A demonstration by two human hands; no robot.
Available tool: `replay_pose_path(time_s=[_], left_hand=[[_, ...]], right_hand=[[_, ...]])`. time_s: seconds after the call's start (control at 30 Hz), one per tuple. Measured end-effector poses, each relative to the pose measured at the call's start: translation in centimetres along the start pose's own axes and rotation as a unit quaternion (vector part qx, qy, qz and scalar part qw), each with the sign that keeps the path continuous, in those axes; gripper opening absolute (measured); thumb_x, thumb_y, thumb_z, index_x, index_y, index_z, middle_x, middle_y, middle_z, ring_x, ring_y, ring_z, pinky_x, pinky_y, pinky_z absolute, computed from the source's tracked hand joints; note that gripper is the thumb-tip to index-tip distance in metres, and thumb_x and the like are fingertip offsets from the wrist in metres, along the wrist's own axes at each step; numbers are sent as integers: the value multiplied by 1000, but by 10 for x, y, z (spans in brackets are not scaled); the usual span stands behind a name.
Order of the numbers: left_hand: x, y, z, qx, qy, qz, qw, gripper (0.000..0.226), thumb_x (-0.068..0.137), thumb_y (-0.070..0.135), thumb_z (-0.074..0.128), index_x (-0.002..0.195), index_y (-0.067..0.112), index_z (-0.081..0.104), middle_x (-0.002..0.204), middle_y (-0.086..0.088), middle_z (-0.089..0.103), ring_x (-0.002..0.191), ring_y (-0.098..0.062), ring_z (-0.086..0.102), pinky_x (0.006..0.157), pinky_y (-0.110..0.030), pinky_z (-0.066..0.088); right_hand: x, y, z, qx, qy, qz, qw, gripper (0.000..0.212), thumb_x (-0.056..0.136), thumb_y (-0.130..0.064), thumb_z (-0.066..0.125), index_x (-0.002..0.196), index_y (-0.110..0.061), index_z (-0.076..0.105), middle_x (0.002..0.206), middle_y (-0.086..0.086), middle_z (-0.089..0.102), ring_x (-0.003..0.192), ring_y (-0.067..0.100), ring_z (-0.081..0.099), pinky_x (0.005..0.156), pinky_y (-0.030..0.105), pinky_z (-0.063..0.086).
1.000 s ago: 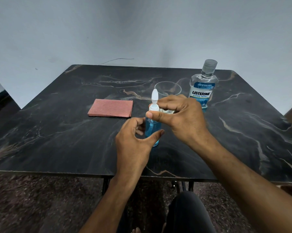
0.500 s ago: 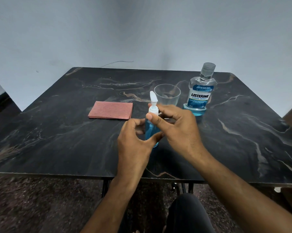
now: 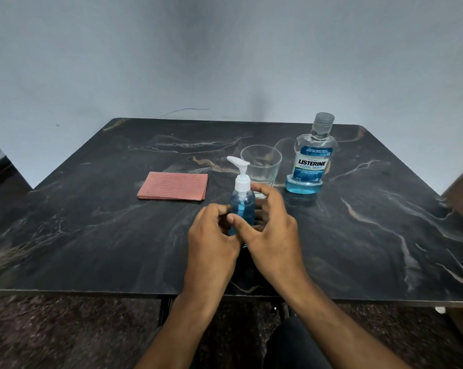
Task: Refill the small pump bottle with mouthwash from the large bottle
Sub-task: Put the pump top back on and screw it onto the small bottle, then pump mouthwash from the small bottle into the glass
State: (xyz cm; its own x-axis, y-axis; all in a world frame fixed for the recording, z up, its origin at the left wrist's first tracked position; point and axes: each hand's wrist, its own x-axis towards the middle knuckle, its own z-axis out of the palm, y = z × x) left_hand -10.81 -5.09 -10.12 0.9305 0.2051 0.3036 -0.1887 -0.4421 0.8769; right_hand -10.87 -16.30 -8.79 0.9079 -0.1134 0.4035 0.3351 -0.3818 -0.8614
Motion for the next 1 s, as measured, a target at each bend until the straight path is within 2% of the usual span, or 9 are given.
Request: replay_pose_path(time_s=[0.17, 0.3, 0.4, 0.47, 0.53, 0.63, 0.8, 0.93, 1.0], left_hand=[[0, 3, -3, -20, -35, 35, 999, 31, 77, 20, 82, 96, 40, 68, 90, 14, 67, 83, -1, 64, 71, -8, 49], [5, 6, -7, -37, -90, 69, 993, 43, 81, 14, 83, 118, 33, 73, 95, 15, 68, 84, -6, 65, 73, -9, 50], [20, 8, -9, -47, -120, 109, 986, 38, 87, 7, 78, 120, 25, 74, 109, 14, 69, 93, -6, 65, 79, -10, 49], [36, 8, -7, -52, -104, 111, 987, 29, 88, 3, 75, 109, 22, 77, 113, 9, 68, 98, -3, 64, 81, -13, 50], [55, 7, -3, -55, -81, 68, 993, 26, 86, 9, 78, 107, 24, 74, 114, 3, 67, 98, -8, 63, 83, -23, 55], [79, 4, 8, -39, -87, -12, 995, 58, 77, 29, 88, 128, 29, 59, 129, 5, 57, 107, -12, 60, 90, -27, 54], [101, 4, 35, -37, -128, -31, 991, 107, 65, 36, 95, 153, 22, 36, 148, 5, 49, 128, -11, 52, 109, -36, 46], [110, 5, 52, -75, -141, -42, 986, 111, 58, 37, 99, 150, 21, 40, 143, 5, 57, 124, -10, 57, 106, -32, 48], [112, 5, 59, -102, -139, -48, 984, 104, 56, 34, 100, 143, 22, 46, 134, 6, 62, 120, -12, 61, 106, -36, 51]], right_hand=[[6, -1, -5, -16, -62, 6, 998, 58, 100, -24, 56, 153, -25, 32, 148, -5, 50, 135, 7, 46, 112, 37, 40], [18, -2, -19, 5, -78, 7, 997, 61, 103, -26, 51, 156, -31, 21, 158, -10, 34, 144, 2, 32, 119, 39, 30], [29, -5, -29, 11, -77, -8, 997, 64, 101, -28, 50, 156, -37, 17, 160, -14, 30, 144, -1, 30, 120, 37, 29], [36, -7, -37, -1, -64, -18, 998, 70, 95, -28, 51, 152, -47, 16, 156, -15, 37, 136, -2, 42, 116, 33, 36], [43, -6, -46, -17, -50, -21, 998, 78, 86, -24, 51, 148, -56, 15, 142, -5, 55, 111, 1, 63, 99, 32, 53], [51, -6, -58, -36, -41, -14, 998, 87, 79, -20, 48, 144, -65, 12, 130, 14, 63, 75, 6, 71, 65, 22, 59], [57, -6, -67, -57, -37, -23, 997, 87, 79, -23, 47, 142, -69, 10, 139, 10, 58, 97, 18, 70, 86, 44, 60], [61, 2, -71, -59, -30, -29, 997, 84, 79, -19, 48, 144, -64, 19, 118, 2, 67, 66, 11, 70, 62, 20, 58], [63, 5, -71, -55, -25, -32, 998, 83, 82, -15, 48, 144, -62, 21, 109, -4, 68, 60, 14, 68, 55, 18, 55]])
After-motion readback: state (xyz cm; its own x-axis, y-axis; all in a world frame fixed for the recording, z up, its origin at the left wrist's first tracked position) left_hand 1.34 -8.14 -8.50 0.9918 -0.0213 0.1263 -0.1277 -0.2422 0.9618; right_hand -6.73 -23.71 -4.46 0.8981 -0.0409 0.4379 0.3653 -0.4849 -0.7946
